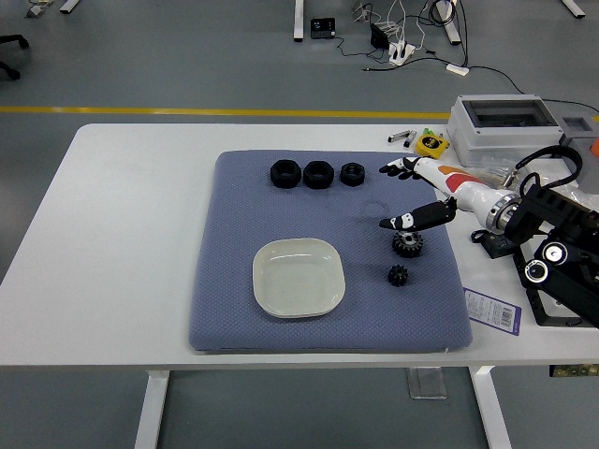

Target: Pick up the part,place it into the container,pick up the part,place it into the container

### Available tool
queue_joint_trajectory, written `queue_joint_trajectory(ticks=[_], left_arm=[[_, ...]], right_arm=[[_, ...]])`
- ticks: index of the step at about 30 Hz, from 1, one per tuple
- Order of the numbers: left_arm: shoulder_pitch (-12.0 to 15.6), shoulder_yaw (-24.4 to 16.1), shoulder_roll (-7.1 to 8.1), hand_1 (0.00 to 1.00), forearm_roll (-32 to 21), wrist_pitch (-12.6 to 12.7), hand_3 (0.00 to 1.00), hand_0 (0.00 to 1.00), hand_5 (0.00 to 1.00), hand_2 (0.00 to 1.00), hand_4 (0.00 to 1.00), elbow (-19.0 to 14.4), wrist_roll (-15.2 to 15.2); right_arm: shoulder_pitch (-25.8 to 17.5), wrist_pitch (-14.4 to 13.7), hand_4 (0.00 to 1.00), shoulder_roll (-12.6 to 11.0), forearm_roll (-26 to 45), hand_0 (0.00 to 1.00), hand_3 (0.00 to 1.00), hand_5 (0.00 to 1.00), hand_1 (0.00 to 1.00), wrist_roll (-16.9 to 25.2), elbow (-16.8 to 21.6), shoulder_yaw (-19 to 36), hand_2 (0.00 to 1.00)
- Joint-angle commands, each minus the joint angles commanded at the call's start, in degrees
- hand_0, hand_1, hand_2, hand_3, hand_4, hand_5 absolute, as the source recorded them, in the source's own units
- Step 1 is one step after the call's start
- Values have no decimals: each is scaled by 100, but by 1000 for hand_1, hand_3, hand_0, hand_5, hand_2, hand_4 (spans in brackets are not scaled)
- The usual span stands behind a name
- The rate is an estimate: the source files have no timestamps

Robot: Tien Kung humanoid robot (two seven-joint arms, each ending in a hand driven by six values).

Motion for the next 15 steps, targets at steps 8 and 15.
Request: queue_joint_trajectory(ticks=[8,15], left_arm=[[7,-12,0,620,31,3,562,713,681,639,616,0,20],[4,23,0,619,21,-1,562,714,680,641,616,0,40]], right_arm=[[439,88,917,260,-633,813,809,250,774,132,-416,-682,791],[665,130,894,516,-738,768,794,228,755,188,-1007,-1175,774]])
